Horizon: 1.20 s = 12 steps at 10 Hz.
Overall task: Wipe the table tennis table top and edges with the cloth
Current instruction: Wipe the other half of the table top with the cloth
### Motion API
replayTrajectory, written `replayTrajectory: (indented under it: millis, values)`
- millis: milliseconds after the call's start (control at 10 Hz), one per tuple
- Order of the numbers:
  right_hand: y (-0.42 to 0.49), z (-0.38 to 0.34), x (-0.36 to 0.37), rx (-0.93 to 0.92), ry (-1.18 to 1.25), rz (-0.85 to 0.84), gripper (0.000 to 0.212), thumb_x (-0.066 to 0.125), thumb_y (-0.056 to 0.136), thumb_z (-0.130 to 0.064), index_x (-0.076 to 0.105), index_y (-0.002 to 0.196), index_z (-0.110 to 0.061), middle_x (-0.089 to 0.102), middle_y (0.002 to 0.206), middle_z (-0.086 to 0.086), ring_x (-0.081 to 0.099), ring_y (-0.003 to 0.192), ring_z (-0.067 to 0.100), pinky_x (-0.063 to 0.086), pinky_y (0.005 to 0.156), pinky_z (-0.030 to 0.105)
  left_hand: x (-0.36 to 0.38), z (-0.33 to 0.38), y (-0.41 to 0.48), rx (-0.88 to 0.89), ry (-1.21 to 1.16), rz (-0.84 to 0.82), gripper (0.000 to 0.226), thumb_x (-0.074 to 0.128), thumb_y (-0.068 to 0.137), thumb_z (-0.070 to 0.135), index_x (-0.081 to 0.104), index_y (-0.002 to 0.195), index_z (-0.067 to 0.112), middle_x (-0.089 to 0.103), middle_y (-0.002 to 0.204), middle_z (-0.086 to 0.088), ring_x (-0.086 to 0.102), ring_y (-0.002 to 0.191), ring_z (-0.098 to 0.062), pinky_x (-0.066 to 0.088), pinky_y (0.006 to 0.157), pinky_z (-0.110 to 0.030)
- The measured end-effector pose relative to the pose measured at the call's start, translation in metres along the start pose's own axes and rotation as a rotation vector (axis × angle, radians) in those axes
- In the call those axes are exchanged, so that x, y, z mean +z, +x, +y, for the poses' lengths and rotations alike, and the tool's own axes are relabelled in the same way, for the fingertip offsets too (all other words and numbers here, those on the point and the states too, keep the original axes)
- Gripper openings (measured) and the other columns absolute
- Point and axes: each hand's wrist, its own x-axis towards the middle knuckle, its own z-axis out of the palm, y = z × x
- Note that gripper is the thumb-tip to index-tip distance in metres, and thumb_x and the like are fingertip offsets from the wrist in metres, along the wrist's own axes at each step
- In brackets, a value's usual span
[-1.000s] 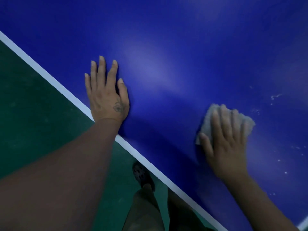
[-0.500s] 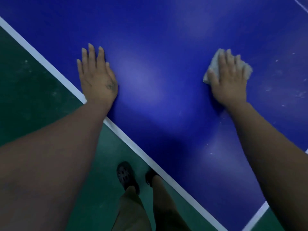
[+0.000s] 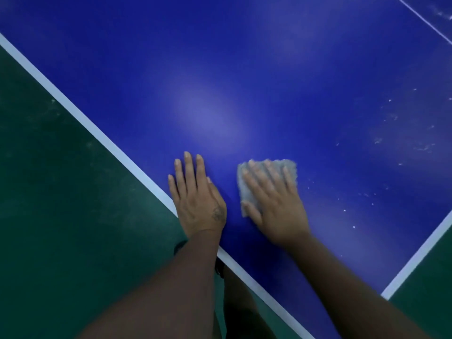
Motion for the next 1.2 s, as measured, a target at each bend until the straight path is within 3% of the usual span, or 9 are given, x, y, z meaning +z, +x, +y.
replayTrajectory:
  millis: [200,300,400,600,800,900,1000,1100,1200]
  values:
    - [0.080,0.123,-0.028,0.401,-0.010,0.128,0.067,0.028,0.114,-0.052,0.021,0.171,-0.017,0.020,0.178,0.005,0.015,0.164,0.035,0.012,0.130,0.063,0.000,0.002,-0.001,-0.011,-0.003,0.010,0.057,0.029,0.113,0.024,0.033,0.169,0.015,0.022,0.179,-0.004,0.014,0.167,-0.027,0.014,0.135,-0.053]
    - [0.114,0.124,-0.034,0.617,0.062,0.120,0.071,0.020,0.111,-0.058,0.012,0.172,-0.022,0.011,0.180,0.002,0.006,0.166,0.031,0.006,0.131,0.063,-0.002,0.004,-0.002,-0.005,-0.009,0.019,0.056,0.032,0.112,0.023,0.035,0.168,0.014,0.024,0.178,-0.005,0.017,0.167,-0.028,0.016,0.135,-0.053]
    - [0.111,0.080,-0.029,0.650,0.043,0.145,0.070,0.023,0.110,-0.054,0.013,0.172,-0.022,0.012,0.180,0.002,0.008,0.166,0.031,0.007,0.131,0.062,-0.003,0.005,-0.002,-0.006,-0.011,0.026,0.056,0.033,0.113,0.022,0.035,0.168,0.014,0.024,0.178,-0.005,0.016,0.167,-0.027,0.016,0.135,-0.053]
    - [-0.008,-0.022,0.008,0.081,0.103,0.036,0.070,0.041,0.111,-0.049,0.022,0.170,-0.017,0.016,0.179,0.004,0.012,0.166,0.031,0.019,0.128,0.066,-0.002,0.002,-0.001,-0.008,-0.016,0.038,0.055,0.037,0.113,0.020,0.037,0.167,0.013,0.026,0.178,-0.007,0.018,0.166,-0.028,0.015,0.135,-0.053]
    - [-0.044,0.049,-0.005,-0.286,0.025,-0.106,0.070,0.045,0.110,-0.053,0.027,0.169,-0.020,0.022,0.177,0.002,0.019,0.164,0.030,0.016,0.131,0.062,-0.003,0.003,-0.001,-0.012,-0.021,0.044,0.054,0.036,0.113,0.020,0.037,0.167,0.013,0.026,0.178,-0.006,0.018,0.166,-0.028,0.016,0.135,-0.053]
    - [-0.002,0.110,-0.019,-0.090,-0.027,-0.037,0.069,0.045,0.110,-0.045,0.026,0.169,-0.016,0.023,0.176,0.007,0.017,0.164,0.035,0.015,0.129,0.065,-0.003,0.003,-0.002,-0.011,-0.008,0.042,0.055,0.034,0.113,0.022,0.036,0.168,0.015,0.024,0.179,-0.005,0.016,0.167,-0.028,0.015,0.135,-0.052]
    - [0.043,0.143,-0.035,0.245,0.015,0.036,0.068,0.035,0.112,-0.050,0.019,0.171,-0.019,0.015,0.179,0.002,0.008,0.166,0.030,0.006,0.132,0.062,-0.002,0.003,-0.003,-0.014,-0.007,0.050,0.055,0.033,0.113,0.022,0.036,0.168,0.015,0.024,0.178,-0.005,0.017,0.167,-0.028,0.015,0.135,-0.052]
    - [0.067,0.127,-0.037,0.516,0.107,0.046,0.071,0.026,0.111,-0.056,0.012,0.172,-0.022,0.007,0.180,-0.002,-0.001,0.166,0.027,-0.003,0.132,0.060,-0.003,0.002,-0.003,-0.001,-0.012,0.062,0.054,0.034,0.113,0.022,0.038,0.167,0.015,0.027,0.178,-0.005,0.019,0.166,-0.028,0.016,0.135,-0.052]
    - [0.058,0.067,-0.025,0.552,0.033,0.073,0.072,0.023,0.110,-0.055,0.012,0.172,-0.020,0.009,0.180,0.004,0.005,0.166,0.032,0.002,0.132,0.061,-0.003,0.002,-0.002,0.004,0.001,0.057,0.055,0.033,0.113,0.024,0.038,0.167,0.015,0.025,0.178,-0.005,0.017,0.167,-0.027,0.016,0.135,-0.052]
